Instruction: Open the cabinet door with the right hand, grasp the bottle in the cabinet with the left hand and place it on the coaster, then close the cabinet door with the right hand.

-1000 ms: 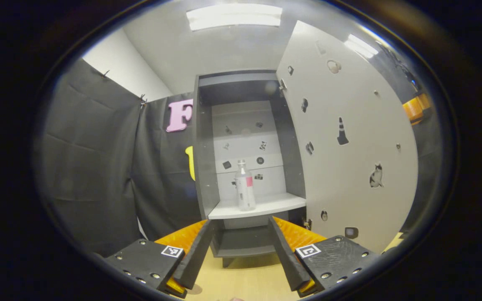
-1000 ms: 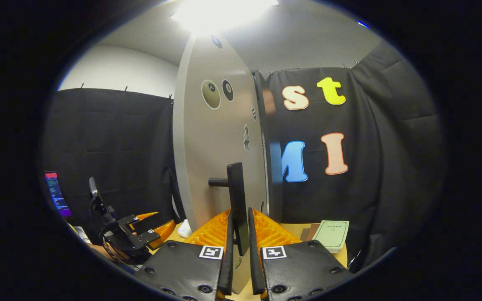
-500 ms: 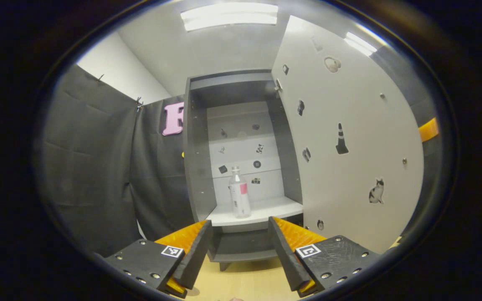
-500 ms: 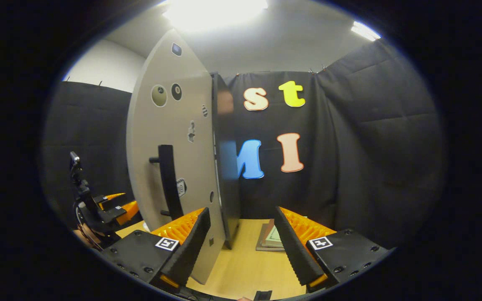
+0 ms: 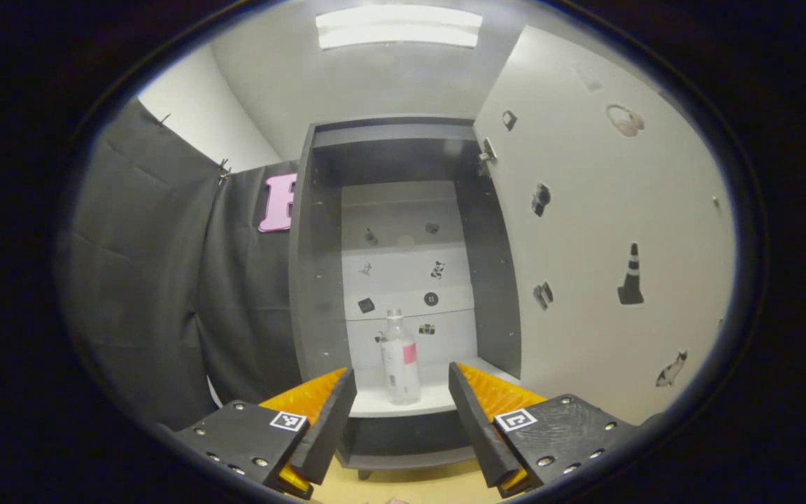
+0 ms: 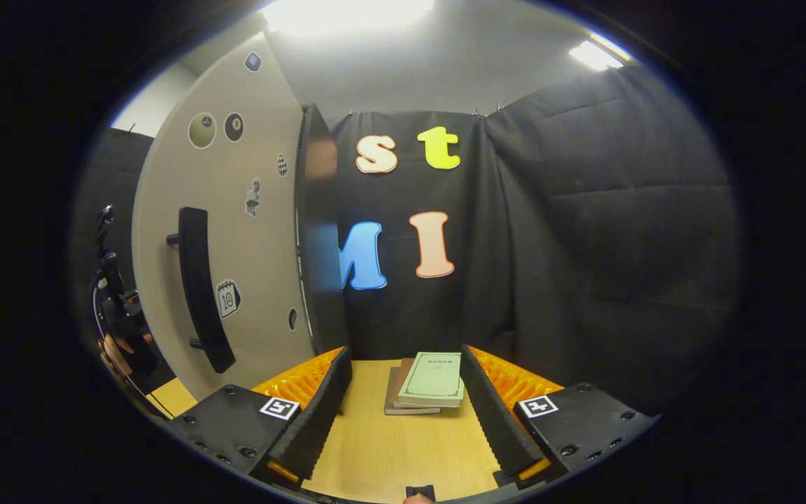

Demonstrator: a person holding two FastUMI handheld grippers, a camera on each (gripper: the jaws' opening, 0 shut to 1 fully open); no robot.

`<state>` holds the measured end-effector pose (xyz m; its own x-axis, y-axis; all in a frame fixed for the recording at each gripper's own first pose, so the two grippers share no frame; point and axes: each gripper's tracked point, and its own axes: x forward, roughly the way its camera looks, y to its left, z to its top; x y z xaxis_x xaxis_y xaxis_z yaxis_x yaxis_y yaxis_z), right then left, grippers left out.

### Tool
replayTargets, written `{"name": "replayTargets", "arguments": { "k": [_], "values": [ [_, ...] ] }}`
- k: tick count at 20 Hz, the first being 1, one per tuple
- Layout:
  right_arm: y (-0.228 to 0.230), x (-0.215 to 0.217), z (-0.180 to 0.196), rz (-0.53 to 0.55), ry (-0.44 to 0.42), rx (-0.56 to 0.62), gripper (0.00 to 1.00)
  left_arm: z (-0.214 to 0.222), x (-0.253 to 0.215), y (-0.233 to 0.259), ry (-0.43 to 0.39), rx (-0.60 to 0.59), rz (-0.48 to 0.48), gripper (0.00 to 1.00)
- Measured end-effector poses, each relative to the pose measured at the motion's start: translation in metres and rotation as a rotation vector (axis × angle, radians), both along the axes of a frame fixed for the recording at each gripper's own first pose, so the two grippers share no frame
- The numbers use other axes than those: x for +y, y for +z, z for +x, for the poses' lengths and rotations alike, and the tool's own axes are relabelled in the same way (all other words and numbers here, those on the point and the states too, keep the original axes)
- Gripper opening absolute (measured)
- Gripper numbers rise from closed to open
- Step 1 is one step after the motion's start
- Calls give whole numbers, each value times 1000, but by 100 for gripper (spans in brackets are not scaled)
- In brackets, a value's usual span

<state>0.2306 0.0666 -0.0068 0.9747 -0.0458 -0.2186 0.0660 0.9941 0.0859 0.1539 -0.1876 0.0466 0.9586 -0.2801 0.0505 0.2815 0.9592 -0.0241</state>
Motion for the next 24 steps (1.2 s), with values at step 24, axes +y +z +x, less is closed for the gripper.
{"name": "replayTargets", "arguments": {
  "k": [24],
  "values": [
    [-55,3,20,13,-315,112,98,203,-42,-106,-153,170,-23,82]
  ]
}}
